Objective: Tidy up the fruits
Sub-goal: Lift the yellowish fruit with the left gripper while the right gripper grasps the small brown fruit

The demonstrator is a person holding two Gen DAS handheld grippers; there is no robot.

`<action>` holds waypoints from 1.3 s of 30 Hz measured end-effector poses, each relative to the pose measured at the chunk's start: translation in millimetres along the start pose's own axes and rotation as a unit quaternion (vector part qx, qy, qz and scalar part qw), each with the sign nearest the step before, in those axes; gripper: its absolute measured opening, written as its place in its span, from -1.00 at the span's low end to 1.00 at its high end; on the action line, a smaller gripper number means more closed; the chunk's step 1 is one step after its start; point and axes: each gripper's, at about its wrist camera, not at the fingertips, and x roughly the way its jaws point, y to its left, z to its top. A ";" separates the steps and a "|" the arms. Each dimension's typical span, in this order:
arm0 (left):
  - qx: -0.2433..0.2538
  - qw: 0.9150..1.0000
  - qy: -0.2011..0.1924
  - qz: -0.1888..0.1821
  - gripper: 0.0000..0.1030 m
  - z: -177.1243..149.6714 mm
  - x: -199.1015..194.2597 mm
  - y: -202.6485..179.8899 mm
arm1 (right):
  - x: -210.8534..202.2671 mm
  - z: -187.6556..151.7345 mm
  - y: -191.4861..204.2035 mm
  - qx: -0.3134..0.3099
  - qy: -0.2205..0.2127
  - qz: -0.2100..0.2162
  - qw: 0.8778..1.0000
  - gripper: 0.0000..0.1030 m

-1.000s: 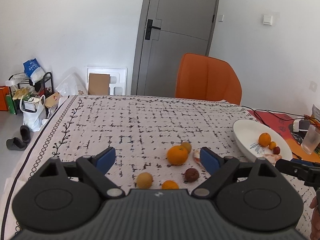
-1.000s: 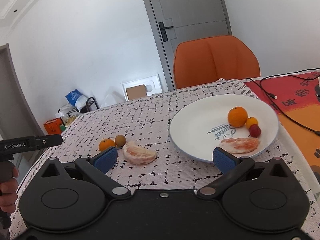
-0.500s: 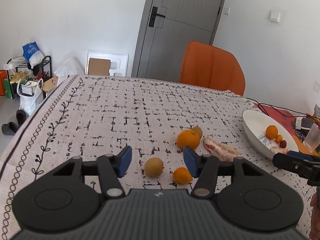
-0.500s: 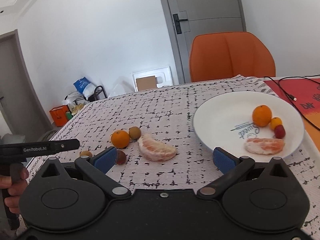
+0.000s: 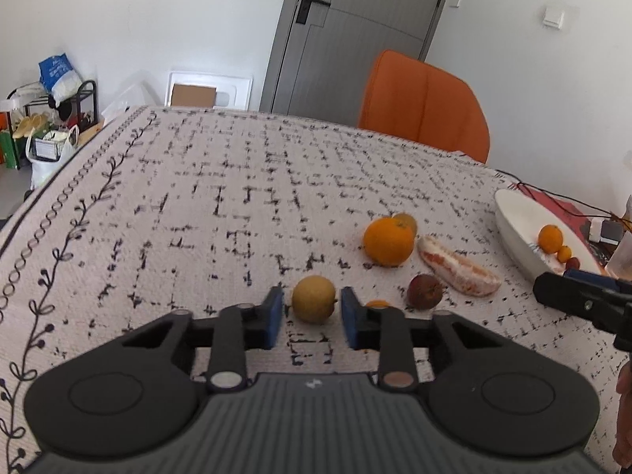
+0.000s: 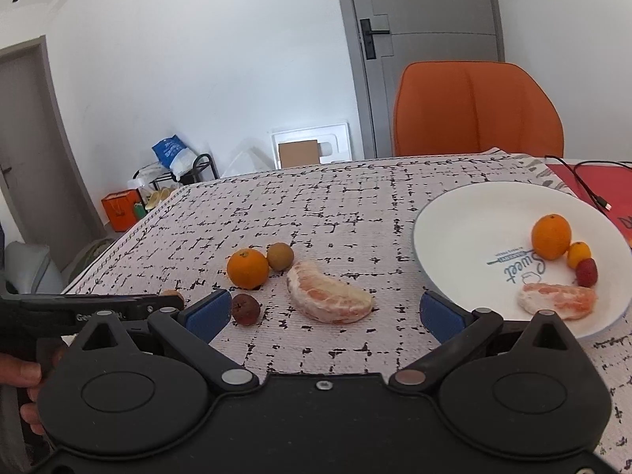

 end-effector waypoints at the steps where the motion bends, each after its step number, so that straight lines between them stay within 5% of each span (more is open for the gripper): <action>1: 0.001 1.000 -0.003 0.001 -0.55 -0.6 -0.4 0.7 | 1.5 -0.1 1.3 -0.003 0.000 0.001 1.000 0.99; 21: -0.024 0.999 -0.024 0.020 -0.56 7.0 -23.0 28.3 | 25.7 2.8 18.7 -0.021 0.013 0.037 0.999 0.76; 30: -0.031 0.999 -0.030 0.027 -0.56 6.4 -31.6 40.6 | 41.7 1.8 33.4 -0.032 0.034 0.060 0.997 0.11; 34: -0.034 0.999 -0.031 0.028 -0.56 6.2 -34.0 45.4 | 50.0 -0.8 39.5 -0.041 0.049 0.064 0.996 0.01; 35: -0.034 0.999 -0.031 0.028 -0.56 6.1 -34.7 45.9 | 52.3 -1.6 40.4 -0.043 0.054 0.065 0.996 -0.07; 37: -0.034 0.999 -0.032 0.027 -0.56 6.8 -35.3 45.4 | 57.5 -3.3 41.9 -0.044 0.067 0.069 0.994 -0.57; 39: -0.033 0.999 -0.034 0.026 -0.56 7.3 -37.3 44.7 | 59.0 -4.1 41.9 -0.045 0.072 0.067 0.994 -0.58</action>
